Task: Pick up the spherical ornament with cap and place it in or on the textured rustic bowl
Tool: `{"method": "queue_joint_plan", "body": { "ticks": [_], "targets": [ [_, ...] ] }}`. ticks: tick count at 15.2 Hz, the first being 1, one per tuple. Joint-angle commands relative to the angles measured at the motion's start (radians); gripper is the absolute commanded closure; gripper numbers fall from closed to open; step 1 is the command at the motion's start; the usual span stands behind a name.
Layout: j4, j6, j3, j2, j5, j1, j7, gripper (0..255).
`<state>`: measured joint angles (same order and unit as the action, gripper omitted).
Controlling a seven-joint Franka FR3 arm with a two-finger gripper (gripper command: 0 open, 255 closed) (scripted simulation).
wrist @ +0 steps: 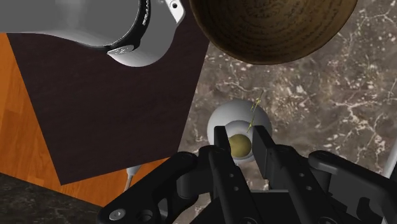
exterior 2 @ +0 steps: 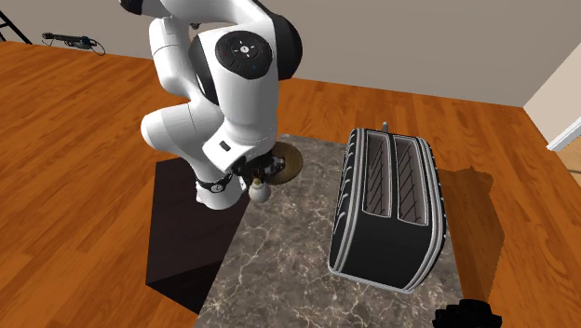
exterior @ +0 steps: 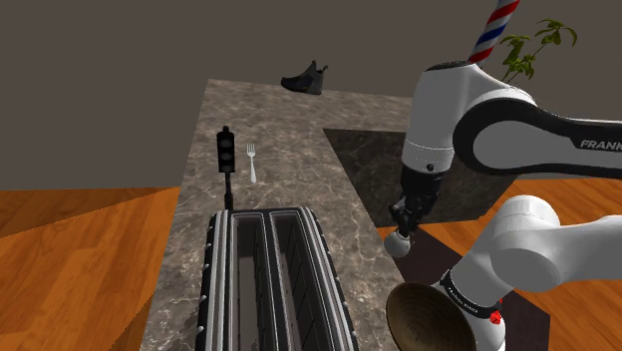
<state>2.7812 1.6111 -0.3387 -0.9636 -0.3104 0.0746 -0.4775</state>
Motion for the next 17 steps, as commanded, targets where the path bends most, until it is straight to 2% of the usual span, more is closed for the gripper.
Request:
{"method": "queue_joint_plan", "body": {
  "ticks": [1, 10, 17],
  "targets": [
    [-0.028, -0.028, 0.007, 0.000, 0.008, -0.003, -0.003, 255],
    [-0.139, -0.137, 0.038, 0.001, 0.038, -0.015, -0.010, 255],
    [-0.153, -0.317, -0.037, -0.185, -0.089, 0.084, -0.157, 255]
  ]
}}
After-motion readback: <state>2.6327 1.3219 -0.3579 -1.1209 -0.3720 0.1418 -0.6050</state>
